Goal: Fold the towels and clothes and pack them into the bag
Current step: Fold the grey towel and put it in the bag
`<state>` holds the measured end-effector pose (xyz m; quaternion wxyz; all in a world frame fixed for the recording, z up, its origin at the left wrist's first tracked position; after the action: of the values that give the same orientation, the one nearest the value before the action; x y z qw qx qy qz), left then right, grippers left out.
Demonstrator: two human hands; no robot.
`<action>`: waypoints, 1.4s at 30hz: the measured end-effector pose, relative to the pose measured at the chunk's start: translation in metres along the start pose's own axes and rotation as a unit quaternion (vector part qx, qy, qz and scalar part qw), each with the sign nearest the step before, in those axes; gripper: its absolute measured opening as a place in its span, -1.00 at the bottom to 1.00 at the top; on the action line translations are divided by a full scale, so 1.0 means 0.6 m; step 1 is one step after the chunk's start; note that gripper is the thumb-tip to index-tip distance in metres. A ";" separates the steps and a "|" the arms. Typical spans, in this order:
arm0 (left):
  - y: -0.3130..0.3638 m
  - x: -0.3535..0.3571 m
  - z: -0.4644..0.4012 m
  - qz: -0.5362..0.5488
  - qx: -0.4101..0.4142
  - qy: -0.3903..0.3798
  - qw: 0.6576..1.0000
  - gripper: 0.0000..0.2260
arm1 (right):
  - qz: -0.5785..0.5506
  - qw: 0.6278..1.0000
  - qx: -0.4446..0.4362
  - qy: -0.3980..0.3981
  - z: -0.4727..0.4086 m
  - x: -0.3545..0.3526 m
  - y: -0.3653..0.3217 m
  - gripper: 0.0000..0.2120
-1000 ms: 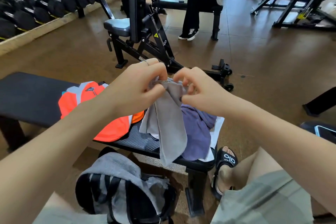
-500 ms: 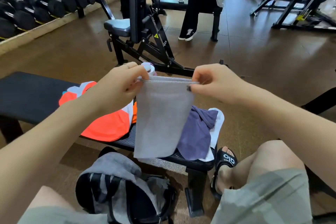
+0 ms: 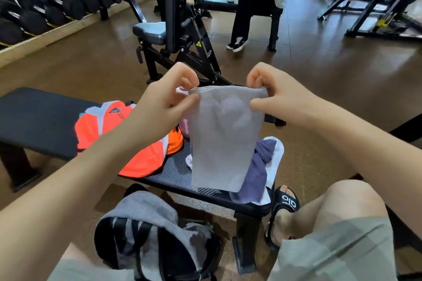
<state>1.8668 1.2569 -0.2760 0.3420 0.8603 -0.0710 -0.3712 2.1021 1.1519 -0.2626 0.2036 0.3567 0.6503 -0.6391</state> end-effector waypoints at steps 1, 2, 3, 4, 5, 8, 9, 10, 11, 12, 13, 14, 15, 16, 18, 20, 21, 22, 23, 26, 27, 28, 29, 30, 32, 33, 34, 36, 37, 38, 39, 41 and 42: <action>0.005 0.002 -0.003 0.012 0.002 -0.002 1.000 -0.88 | -0.001 0.999 -0.004 -0.042 0.000 0.000 -0.005 -0.65; 0.013 0.005 -0.006 0.021 0.009 -0.010 1.000 -0.88 | 0.008 0.997 -0.008 -0.078 -0.001 0.002 -0.012 -0.55; 0.018 0.010 -0.009 0.026 0.014 -0.021 0.999 -0.87 | 0.027 0.994 -0.019 -0.102 -0.003 0.006 -0.017 -0.51; 0.022 0.015 -0.013 0.027 0.016 -0.031 0.999 -0.86 | 0.054 0.992 -0.036 -0.111 -0.005 0.012 -0.023 -0.51; 0.024 0.020 -0.016 0.024 0.016 -0.038 0.999 -0.86 | 0.083 0.989 -0.056 -0.105 -0.007 0.018 -0.028 -0.52; 0.025 0.029 -0.020 0.015 0.010 -0.065 0.998 -0.83 | 0.088 0.987 -0.102 -0.090 -0.009 0.024 -0.039 -0.51; 0.025 0.029 -0.019 0.015 0.009 -0.073 0.997 -0.82 | 0.069 0.987 -0.104 -0.097 -0.009 0.024 -0.040 -0.54; 0.024 0.029 -0.018 0.013 0.008 -0.079 0.997 -0.80 | 0.048 0.988 -0.100 -0.103 -0.009 0.025 -0.041 -0.63; 0.022 0.028 -0.017 0.009 0.006 -0.084 0.996 -0.78 | 0.030 0.989 -0.093 -0.107 -0.009 0.026 -0.042 -0.75; 0.021 0.028 -0.015 0.010 0.000 -0.086 0.996 -0.77 | 0.012 0.990 -0.085 -0.111 -0.008 0.026 -0.043 -0.84; 0.019 0.028 -0.013 0.019 -0.007 -0.081 0.996 -0.76 | -0.003 0.990 -0.079 -0.115 -0.008 0.028 -0.043 -0.87; 0.018 0.029 -0.010 0.037 -0.013 -0.072 0.997 -0.76 | -0.015 0.990 -0.081 -0.119 -0.009 0.030 -0.043 -0.87; 0.014 0.031 -0.006 0.058 -0.017 -0.062 0.996 -0.77 | -0.027 0.988 -0.086 -0.121 -0.008 0.033 -0.043 -0.87; 0.010 0.033 -0.001 0.081 -0.021 -0.056 0.995 -0.77 | -0.039 0.988 -0.092 -0.122 -0.007 0.035 -0.045 -0.87; -0.005 0.042 0.016 0.117 -0.037 -0.060 0.991 -0.81 | -0.053 0.987 -0.099 -0.116 -0.007 0.037 -0.047 -0.90; -0.022 0.058 0.040 0.152 -0.057 -0.082 0.983 -0.81 | -0.053 0.987 -0.109 -0.105 -0.009 0.038 -0.044 -0.95; -0.030 0.068 0.053 0.155 -0.063 -0.093 0.981 -0.80 | -0.046 0.987 -0.114 -0.101 -0.010 0.038 -0.042 -0.96; -0.038 0.077 0.066 0.146 -0.062 -0.101 0.982 -0.80 | -0.036 0.987 -0.119 -0.099 -0.010 0.036 -0.041 -0.96; -0.046 0.086 0.078 0.130 -0.058 -0.107 0.984 -0.82 | -0.024 0.987 -0.122 -0.098 -0.010 0.034 -0.041 -0.95; -0.067 0.105 0.103 0.084 -0.037 -0.119 0.989 -0.86 | 0.010 0.988 -0.130 -0.085 -0.010 0.026 -0.040 -0.93; -0.072 0.109 0.108 0.065 -0.030 -0.126 0.989 -0.84 | 0.015 0.989 -0.130 -0.075 -0.010 0.022 -0.038 -0.92; -0.078 0.112 0.114 0.045 -0.024 -0.135 0.990 -0.83 | 0.015 0.990 -0.128 -0.065 -0.010 0.016 -0.037 -0.91; -0.082 0.114 0.120 0.027 -0.016 -0.144 0.989 -0.83 | 0.012 0.991 -0.125 -0.055 -0.009 0.010 -0.035 -0.91; -0.087 0.116 0.125 0.012 -0.009 -0.151 0.988 -0.84 | 0.008 0.991 -0.123 -0.045 -0.009 0.005 -0.033 -0.92; -0.097 0.115 0.137 -0.015 -0.007 -0.170 0.985 -0.81 | 0.003 0.993 -0.113 -0.026 -0.010 -0.007 -0.024 -0.92; -0.106 0.114 0.142 -0.027 -0.014 -0.182 0.983 -0.77 | 0.005 0.994 -0.105 -0.017 -0.012 -0.011 -0.017 -0.91; -0.114 0.111 0.147 -0.041 -0.018 -0.193 0.980 -0.75 | 0.006 0.995 -0.097 -0.008 -0.013 -0.013 -0.010 -0.89; -0.132 0.107 0.157 -0.077 -0.015 -0.200 0.977 -0.83 | 0.007 0.997 -0.083 0.007 -0.015 -0.010 0.005 -0.88; -0.137 0.107 0.160 -0.096 -0.008 -0.201 0.975 -0.90 | 0.007 0.997 -0.075 0.013 -0.016 -0.006 0.013 -0.88; -0.141 0.107 0.163 -0.111 -0.001 -0.202 0.973 -0.94 | 0.008 0.998 -0.068 0.017 -0.016 -0.001 0.019 -0.89; -0.143 0.109 0.166 -0.123 0.004 -0.201 0.972 -0.91 | 0.007 0.998 -0.061 0.021 -0.017 0.003 0.025 -0.90; -0.143 0.115 0.169 -0.127 0.004 -0.188 0.974 -0.84 | 0.001 0.998 -0.056 0.030 -0.018 0.007 0.031 -0.91; -0.143 0.118 0.170 -0.118 -0.002 -0.171 0.978 -0.82 | -0.001 0.998 -0.055 0.034 -0.019 0.007 0.032 -0.90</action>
<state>1.8360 1.2406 -0.4227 0.2806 0.7859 -0.0260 -0.5504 2.1154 1.1624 -0.2780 0.1995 0.3658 0.6918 -0.5898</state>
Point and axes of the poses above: each hand's wrist, its own z-axis away from the middle knuckle, its own x-axis out of the palm, y = z × x, the point moved 1 cm from there along -z, towards the middle knuckle, and after that the axes turned 3 degrees about x, right-handed, at the moved point
